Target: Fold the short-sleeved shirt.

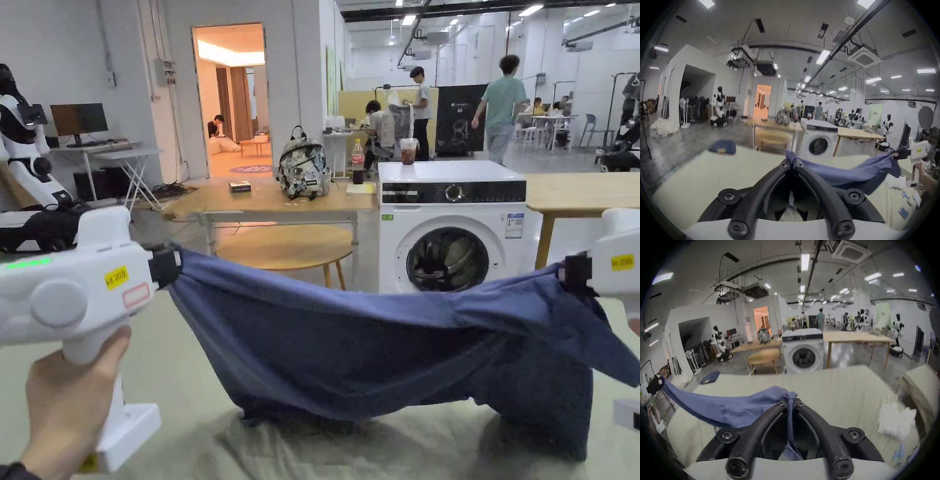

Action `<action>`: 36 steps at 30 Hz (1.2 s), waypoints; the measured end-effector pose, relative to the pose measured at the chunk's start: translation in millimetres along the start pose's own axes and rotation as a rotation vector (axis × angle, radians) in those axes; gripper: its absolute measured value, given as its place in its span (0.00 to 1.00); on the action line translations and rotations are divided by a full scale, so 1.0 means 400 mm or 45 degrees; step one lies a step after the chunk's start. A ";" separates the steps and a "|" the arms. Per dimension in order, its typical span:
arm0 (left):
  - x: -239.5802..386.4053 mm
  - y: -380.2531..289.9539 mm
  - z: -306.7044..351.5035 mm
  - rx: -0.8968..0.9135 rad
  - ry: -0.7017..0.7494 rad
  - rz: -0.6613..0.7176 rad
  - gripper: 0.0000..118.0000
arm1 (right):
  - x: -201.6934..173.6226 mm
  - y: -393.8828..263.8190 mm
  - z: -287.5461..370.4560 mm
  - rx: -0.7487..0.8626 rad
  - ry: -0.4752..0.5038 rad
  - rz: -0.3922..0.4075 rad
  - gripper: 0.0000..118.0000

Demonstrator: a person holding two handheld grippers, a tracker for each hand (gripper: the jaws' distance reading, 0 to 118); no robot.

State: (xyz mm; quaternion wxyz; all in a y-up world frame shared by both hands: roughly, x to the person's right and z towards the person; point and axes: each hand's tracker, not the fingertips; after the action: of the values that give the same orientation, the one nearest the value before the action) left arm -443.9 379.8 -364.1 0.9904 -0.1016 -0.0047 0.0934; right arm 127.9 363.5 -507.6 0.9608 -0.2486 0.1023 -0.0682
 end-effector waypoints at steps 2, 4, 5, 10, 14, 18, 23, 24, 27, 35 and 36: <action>-0.018 -0.146 0.040 -0.131 -0.001 0.047 0.00 | 0.037 -0.151 -0.001 -0.096 0.077 -0.095 0.03; -0.025 -0.291 0.106 -0.227 0.022 0.017 0.00 | 0.069 -0.310 0.018 -0.169 0.100 -0.132 0.03; -0.020 -0.364 0.155 -0.250 0.062 -0.009 0.00 | 0.059 -0.404 0.083 -0.170 0.078 -0.143 0.03; -0.026 -0.590 0.430 -0.301 0.150 0.205 0.00 | 0.099 -0.701 0.300 -0.302 0.056 -0.275 0.03; -0.020 -0.662 0.621 -0.366 0.268 0.223 0.00 | 0.145 -0.861 0.504 -0.313 -0.024 -0.560 0.03; 0.001 -0.705 0.744 -0.436 0.245 0.210 0.00 | 0.164 -0.959 0.640 -0.355 -0.040 -0.689 0.02; 0.044 -0.739 0.771 -0.502 0.224 0.110 0.00 | 0.156 -1.007 0.668 -0.374 -0.079 -0.577 0.04; 0.041 -0.743 0.768 -0.507 0.223 0.125 0.04 | 0.152 -1.007 0.669 -0.361 -0.083 -0.558 0.10; 0.035 -0.736 0.758 -0.517 0.305 0.051 0.39 | 0.156 -0.997 0.661 -0.363 -0.217 -0.423 0.54; 0.123 -0.561 0.787 -0.193 0.229 -0.124 0.49 | 0.102 -0.843 0.751 -0.115 -0.262 -0.212 0.56; 0.141 -0.537 0.786 -0.151 0.207 -0.131 0.49 | 0.071 -0.811 0.768 -0.053 -0.254 -0.188 0.56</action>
State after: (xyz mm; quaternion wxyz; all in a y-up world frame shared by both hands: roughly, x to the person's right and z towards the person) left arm -357.8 246.6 -13.2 0.9833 -0.1670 0.0650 0.0333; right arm 200.2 219.3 -90.1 0.9532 -0.2809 -0.0109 -0.1114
